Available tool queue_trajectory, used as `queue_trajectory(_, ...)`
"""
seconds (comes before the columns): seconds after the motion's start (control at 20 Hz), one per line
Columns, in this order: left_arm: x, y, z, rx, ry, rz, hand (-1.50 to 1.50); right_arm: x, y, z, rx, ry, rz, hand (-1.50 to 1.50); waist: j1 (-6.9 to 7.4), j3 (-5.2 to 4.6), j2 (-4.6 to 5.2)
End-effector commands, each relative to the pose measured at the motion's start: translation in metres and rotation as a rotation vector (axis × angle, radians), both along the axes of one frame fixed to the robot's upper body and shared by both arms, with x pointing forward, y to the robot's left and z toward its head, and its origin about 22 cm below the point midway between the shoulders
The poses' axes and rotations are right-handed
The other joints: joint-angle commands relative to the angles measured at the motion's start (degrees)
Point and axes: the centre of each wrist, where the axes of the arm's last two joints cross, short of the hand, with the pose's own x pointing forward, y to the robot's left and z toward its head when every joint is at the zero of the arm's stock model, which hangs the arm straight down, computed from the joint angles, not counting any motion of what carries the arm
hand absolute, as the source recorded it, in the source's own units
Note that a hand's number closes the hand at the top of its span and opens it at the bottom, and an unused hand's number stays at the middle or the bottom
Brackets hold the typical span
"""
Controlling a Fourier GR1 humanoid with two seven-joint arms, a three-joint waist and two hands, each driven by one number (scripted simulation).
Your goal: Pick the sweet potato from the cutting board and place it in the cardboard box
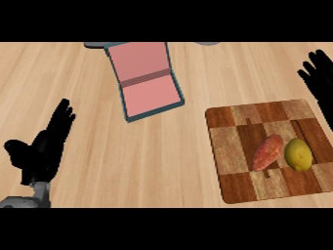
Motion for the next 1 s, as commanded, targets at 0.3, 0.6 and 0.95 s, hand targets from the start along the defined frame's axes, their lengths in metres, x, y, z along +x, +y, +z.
queue_trajectory(0.3, 0.005, -0.007, 0.015, 0.103, -0.054, -0.153, 0.0, -0.017, -0.036, 0.0, 0.05, -0.225, -0.789, -1.5, -9.89, -0.22, -5.95)
queue_trajectory(0.6, 0.013, -0.033, 0.033, 0.143, -0.139, -0.334, 0.0, -0.119, -0.049, -0.163, -0.736, 0.458, -0.874, -1.5, -1.17, -1.56, 1.38)
queue_trajectory(0.95, 0.014, -0.043, 0.035, 0.153, -0.118, -0.402, 0.0, -0.122, -0.035, -0.163, -0.911, 0.496, -0.934, -1.5, 2.07, -1.78, 0.36)
